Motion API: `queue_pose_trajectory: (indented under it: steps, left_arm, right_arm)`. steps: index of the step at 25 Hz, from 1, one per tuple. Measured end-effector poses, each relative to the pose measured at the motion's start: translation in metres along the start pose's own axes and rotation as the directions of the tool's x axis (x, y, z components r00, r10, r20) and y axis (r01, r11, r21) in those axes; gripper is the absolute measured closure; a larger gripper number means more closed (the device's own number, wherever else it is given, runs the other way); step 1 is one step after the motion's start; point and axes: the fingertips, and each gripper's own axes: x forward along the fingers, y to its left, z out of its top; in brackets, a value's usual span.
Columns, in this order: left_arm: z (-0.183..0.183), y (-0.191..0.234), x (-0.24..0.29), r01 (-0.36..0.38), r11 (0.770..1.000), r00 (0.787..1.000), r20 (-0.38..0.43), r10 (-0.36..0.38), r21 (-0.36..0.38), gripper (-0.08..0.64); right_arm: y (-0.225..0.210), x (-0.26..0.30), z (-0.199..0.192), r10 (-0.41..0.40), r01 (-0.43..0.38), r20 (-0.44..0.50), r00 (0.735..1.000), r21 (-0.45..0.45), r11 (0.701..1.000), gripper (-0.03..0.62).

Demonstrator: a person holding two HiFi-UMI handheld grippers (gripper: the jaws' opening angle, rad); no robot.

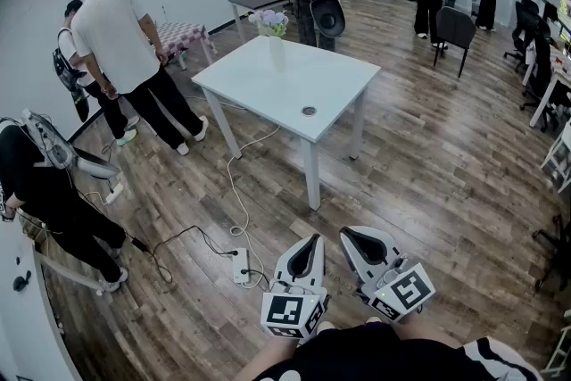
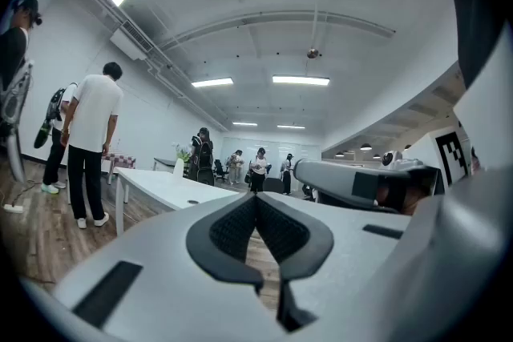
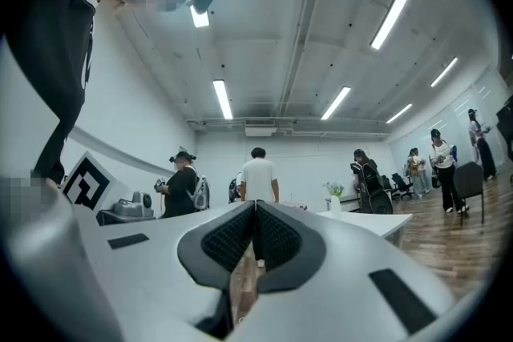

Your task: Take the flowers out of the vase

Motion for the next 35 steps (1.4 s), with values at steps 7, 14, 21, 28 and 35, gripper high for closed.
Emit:
queue_pose_trajectory:
  steps: [7, 14, 21, 28, 35]
  left_arm:
    - [-0.001, 0.0, -0.001, 0.005, 1.0, 1.0, 0.01, -0.005, -0.001, 0.558]
    - [0.0, -0.001, -0.004, 0.017, 1.0, 1.0, 0.011, -0.017, 0.003, 0.558]
    - [0.001, 0.002, -0.005, 0.015, 1.0, 1.0, 0.01, -0.015, 0.001, 0.558]
    - [0.0, 0.012, -0.007, 0.02, 1.0, 1.0, 0.012, -0.019, -0.007, 0.558]
    - [-0.007, 0.016, -0.003, 0.035, 0.999, 0.999, 0.002, -0.035, -0.03, 0.558]
  right_arm:
    - [0.002, -0.002, -0.002, -0.004, 0.004, 0.004, 1.0, -0.007, 1.0, 0.572]
    - [0.006, -0.003, -0.001, -0.009, 0.009, 0.007, 1.0, -0.009, 1.0, 0.572]
    - [0.007, 0.0, -0.001, -0.008, 0.009, 0.006, 1.0, -0.012, 1.0, 0.572]
    - [0.01, 0.006, 0.0, -0.027, 0.027, 0.03, 0.999, -0.002, 1.0, 0.572]
    - [0.006, 0.009, -0.006, -0.051, 0.051, 0.019, 0.998, 0.033, 0.998, 0.572]
